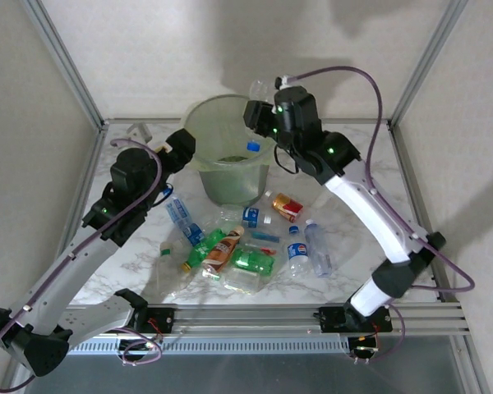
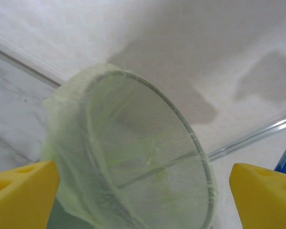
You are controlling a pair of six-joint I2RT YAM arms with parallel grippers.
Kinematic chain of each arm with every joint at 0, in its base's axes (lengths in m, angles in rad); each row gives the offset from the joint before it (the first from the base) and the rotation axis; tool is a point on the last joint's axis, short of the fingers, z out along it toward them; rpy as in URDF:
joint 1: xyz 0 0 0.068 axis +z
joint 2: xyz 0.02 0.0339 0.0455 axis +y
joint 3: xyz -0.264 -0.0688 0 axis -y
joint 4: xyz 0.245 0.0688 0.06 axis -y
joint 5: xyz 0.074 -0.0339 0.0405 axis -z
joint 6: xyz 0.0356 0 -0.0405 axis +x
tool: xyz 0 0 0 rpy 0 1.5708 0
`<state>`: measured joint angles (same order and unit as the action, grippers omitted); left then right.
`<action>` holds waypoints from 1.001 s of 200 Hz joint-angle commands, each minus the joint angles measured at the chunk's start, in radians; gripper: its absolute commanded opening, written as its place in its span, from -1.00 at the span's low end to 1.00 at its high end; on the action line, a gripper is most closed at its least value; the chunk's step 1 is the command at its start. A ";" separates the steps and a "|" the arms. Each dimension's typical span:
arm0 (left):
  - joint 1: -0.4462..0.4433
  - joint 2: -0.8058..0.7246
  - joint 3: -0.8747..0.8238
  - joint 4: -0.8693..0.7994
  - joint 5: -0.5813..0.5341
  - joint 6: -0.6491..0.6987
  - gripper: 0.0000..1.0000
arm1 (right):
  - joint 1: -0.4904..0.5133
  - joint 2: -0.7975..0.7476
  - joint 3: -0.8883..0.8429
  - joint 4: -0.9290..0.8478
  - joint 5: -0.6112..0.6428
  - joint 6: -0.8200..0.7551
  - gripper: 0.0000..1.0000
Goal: Put the plastic bottles in the bin
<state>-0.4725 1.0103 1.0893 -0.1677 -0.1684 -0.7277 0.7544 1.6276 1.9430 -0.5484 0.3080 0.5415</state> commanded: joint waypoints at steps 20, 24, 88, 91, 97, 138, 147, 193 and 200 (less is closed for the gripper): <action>0.055 -0.052 -0.052 -0.155 -0.112 -0.034 0.84 | -0.027 0.147 0.151 0.004 -0.066 -0.032 -0.02; 0.060 -0.055 -0.059 -0.168 -0.120 -0.039 0.84 | -0.030 0.159 0.159 0.002 -0.070 -0.031 -0.02; 0.181 -0.036 -0.224 -0.247 -0.058 -0.112 0.87 | -0.055 0.253 0.169 0.006 -0.127 -0.009 0.01; 0.187 -0.033 -0.231 -0.243 -0.051 -0.115 0.87 | -0.055 0.256 0.168 0.007 -0.131 -0.009 0.02; 0.197 -0.027 -0.245 -0.238 -0.040 -0.121 0.87 | -0.055 0.263 0.166 0.007 -0.141 -0.009 0.03; 0.224 0.049 -0.279 -0.196 0.002 -0.125 0.87 | -0.055 0.298 0.169 -0.025 -0.140 -0.001 0.30; 0.224 0.069 -0.284 -0.186 0.009 -0.127 0.88 | -0.055 0.295 0.165 -0.027 -0.131 0.001 0.41; 0.225 0.131 -0.323 -0.141 0.039 -0.147 0.92 | -0.055 0.256 0.165 -0.030 -0.113 -0.005 0.70; 0.226 0.141 -0.328 -0.134 0.044 -0.149 0.92 | -0.055 0.246 0.163 -0.031 -0.112 -0.005 0.70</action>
<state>-0.2573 1.1286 0.7845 -0.3408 -0.1509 -0.8505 0.7002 1.9133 2.0838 -0.5705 0.1822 0.5392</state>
